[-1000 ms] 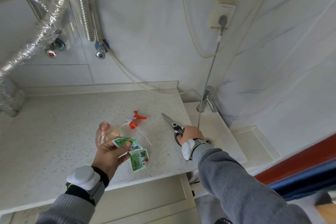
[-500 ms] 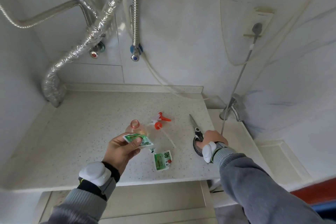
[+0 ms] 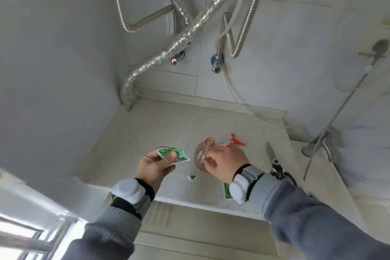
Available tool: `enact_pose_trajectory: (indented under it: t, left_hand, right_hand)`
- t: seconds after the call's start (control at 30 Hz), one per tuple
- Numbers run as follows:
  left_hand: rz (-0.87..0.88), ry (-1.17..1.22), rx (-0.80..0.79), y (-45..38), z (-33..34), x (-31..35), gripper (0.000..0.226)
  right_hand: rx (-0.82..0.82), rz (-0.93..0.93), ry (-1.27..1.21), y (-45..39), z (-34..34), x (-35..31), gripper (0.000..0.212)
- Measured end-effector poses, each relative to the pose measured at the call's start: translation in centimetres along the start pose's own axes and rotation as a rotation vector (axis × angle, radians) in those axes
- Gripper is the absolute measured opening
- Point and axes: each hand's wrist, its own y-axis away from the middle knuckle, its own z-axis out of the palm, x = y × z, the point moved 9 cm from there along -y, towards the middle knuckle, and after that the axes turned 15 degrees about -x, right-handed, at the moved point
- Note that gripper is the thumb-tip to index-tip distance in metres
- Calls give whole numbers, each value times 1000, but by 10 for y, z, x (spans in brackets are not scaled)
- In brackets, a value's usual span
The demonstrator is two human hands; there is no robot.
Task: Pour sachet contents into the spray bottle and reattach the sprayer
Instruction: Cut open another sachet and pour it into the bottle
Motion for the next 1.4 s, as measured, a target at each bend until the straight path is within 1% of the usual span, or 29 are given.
enact_pose_trajectory:
  t: [0.03,0.1,0.2,0.27,0.3,0.43,0.53,0.6,0.67,0.77,1.03,1.33,1.4]
  left_hand:
    - [0,2,9,2,-4,2,8]
    - [2,6,20,3,-12,4,7]
    - [7,20,51,6,-27,7,5]
    - [17,22,80,9,-36,8,5]
    - [22,25,88,10,-40,10,6]
    - [30,31,114,10,-52,11,5]
    - [24,47,132,9,-54,7,6]
    - [18,51,127,7,-53,5,11]
    - [15,60,120,5,-52,3,13]
    - [9,63,111,2,-48,1,10]
    - [13,36,79,-3,-40,4,7]
    - [13,28,60,-4,-27,3,6]
    - [14,18,53,-4,-23,3,9]
  right_hand:
    - [-40,-50,5,-6,10,-16,30]
    - [-152,-71,22,-18,35,-37,32]
    - [-315,-22,135,-36,75,-51,32]
    - [-372,20,195,-42,90,-50,29]
    - [-385,47,186,-45,94,-48,28]
    - [-366,132,96,-50,100,-34,23]
    - [-355,169,43,-50,100,-23,26]
    - [-379,186,28,-50,102,-18,27]
    - [-403,197,42,-50,104,-15,27]
    - [-408,202,62,-49,105,-15,24]
    - [-374,195,108,-44,106,-14,21]
    - [-412,191,132,-41,111,-18,22]
    - [-413,183,139,-40,110,-19,22]
